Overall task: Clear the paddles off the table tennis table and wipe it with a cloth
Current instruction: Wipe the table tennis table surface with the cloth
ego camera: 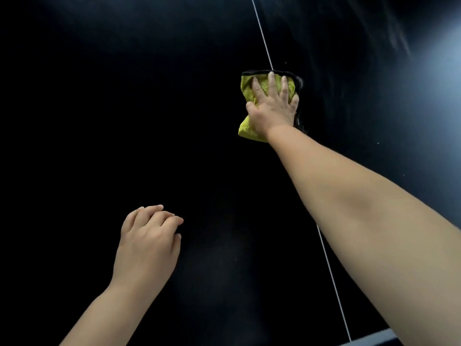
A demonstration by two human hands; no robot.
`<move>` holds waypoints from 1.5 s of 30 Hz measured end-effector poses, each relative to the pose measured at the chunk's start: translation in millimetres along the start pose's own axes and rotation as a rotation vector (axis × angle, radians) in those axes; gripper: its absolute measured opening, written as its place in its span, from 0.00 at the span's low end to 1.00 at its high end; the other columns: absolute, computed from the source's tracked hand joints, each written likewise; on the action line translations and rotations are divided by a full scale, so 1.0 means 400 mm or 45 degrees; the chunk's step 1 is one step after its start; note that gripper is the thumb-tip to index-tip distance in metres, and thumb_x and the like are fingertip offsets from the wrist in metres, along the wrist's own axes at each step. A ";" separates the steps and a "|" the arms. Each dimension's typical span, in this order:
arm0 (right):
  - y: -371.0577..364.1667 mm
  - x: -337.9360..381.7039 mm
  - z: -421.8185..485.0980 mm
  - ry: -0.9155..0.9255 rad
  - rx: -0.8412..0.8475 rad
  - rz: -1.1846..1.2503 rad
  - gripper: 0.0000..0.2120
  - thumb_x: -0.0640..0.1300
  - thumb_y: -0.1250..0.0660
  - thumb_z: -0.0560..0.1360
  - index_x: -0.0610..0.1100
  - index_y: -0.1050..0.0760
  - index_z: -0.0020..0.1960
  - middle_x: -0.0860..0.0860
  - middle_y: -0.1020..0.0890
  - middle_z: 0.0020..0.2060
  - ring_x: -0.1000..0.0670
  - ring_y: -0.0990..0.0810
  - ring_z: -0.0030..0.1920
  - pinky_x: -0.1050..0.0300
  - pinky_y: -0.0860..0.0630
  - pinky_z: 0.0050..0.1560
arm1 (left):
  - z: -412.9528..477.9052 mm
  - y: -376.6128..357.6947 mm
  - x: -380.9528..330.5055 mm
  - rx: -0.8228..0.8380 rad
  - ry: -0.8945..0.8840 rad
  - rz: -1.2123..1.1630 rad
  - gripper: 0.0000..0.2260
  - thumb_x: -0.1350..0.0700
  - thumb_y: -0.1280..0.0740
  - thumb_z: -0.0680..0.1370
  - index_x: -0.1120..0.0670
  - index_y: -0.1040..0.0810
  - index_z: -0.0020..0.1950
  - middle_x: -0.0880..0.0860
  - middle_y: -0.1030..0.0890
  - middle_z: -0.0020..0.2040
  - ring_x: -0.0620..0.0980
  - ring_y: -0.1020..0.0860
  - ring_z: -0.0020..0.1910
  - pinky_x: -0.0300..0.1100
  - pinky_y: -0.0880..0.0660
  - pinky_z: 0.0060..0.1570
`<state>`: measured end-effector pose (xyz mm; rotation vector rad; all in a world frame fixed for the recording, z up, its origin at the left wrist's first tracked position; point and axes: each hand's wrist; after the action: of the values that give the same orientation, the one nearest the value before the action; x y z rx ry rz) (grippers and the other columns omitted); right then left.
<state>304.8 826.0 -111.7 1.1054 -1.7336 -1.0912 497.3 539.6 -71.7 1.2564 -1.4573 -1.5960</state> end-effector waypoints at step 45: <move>-0.134 0.481 -0.116 -0.282 -0.099 0.182 0.32 0.55 0.49 0.80 0.50 0.56 0.80 0.44 0.61 0.79 0.39 0.66 0.77 0.33 0.65 0.72 | -0.208 0.012 0.207 -0.099 0.354 -0.148 0.10 0.57 0.34 0.68 0.55 0.18 0.47 0.50 0.18 0.46 0.51 0.29 0.58 0.49 0.41 0.65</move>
<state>302.1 621.1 -115.2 0.8250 -1.8923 -1.2166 545.0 432.4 -80.2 1.4742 -1.1578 -1.4668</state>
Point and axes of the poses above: each hand's wrist, its own z-axis towards the middle knuckle, its own y-axis out of the back of the hand, x = y × z
